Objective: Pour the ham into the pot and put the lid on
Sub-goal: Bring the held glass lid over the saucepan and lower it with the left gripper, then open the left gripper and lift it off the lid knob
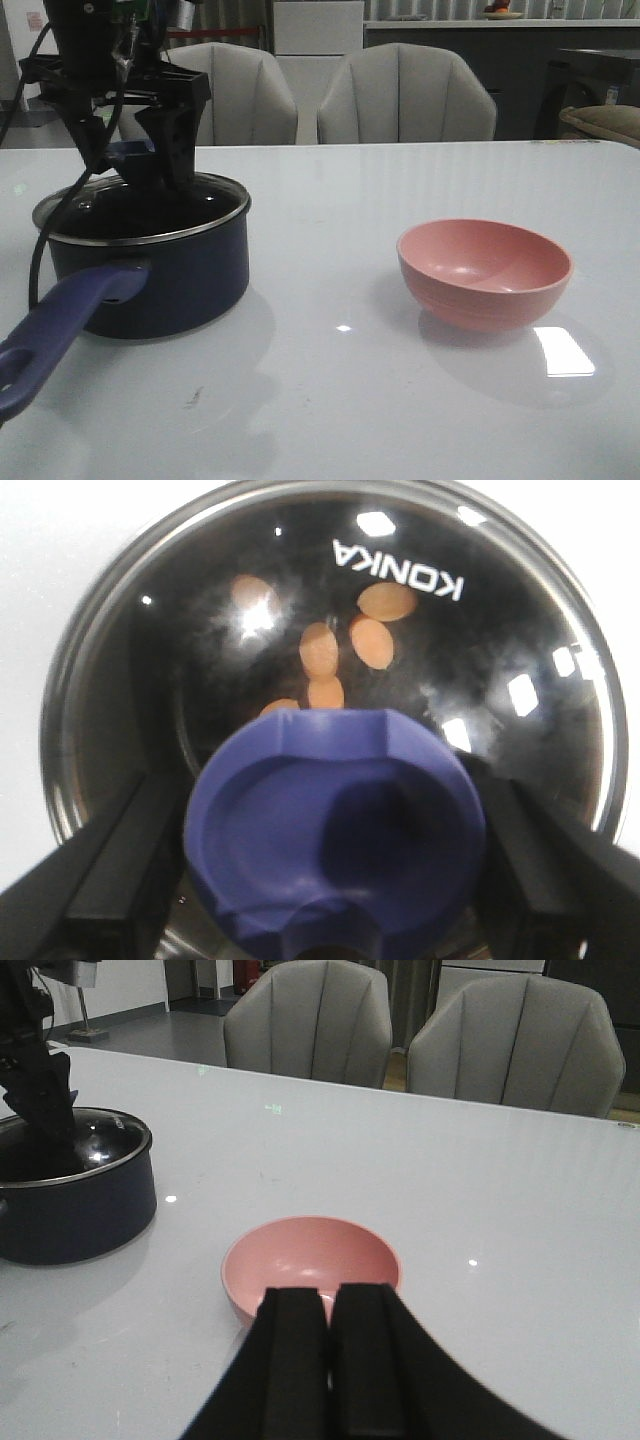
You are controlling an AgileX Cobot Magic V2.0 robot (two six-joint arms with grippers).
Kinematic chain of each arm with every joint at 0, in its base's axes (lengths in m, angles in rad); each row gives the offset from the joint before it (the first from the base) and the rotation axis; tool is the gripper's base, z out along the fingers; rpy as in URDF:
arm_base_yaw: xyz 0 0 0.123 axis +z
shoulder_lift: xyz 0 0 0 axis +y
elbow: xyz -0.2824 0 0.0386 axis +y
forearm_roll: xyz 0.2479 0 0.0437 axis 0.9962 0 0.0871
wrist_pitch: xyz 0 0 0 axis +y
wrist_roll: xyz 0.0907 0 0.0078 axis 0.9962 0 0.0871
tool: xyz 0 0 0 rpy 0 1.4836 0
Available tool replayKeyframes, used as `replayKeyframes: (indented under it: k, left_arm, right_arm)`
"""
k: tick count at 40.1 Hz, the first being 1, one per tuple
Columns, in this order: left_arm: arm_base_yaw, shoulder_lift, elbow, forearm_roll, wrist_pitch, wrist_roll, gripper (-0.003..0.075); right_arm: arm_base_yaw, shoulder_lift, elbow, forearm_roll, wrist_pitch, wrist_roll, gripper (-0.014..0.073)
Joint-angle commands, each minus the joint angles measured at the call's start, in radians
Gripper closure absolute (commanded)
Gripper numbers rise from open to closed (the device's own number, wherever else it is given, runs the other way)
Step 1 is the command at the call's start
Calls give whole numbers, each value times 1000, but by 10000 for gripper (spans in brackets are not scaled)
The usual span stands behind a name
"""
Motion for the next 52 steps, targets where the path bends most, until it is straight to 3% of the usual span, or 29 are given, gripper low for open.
replayKeyframes:
  k: [1, 33, 45, 52]
  left_arm:
    - [-4, -46, -29, 6, -42, -3, 174]
    - [-4, -66, -139, -47, 2, -3, 148]
    - [-2, -238, -128, -47, -8, -3, 148]
    - [-2, -429, -8, -47, -59, -3, 148]
  right_arm:
    - [3, 10, -30, 1, -77, -6, 450]
    - [3, 10, -30, 1, -77, -6, 450]
    - [3, 10, -30, 1, -77, -6, 450]
    - [3, 10, -30, 1, -77, -6, 450]
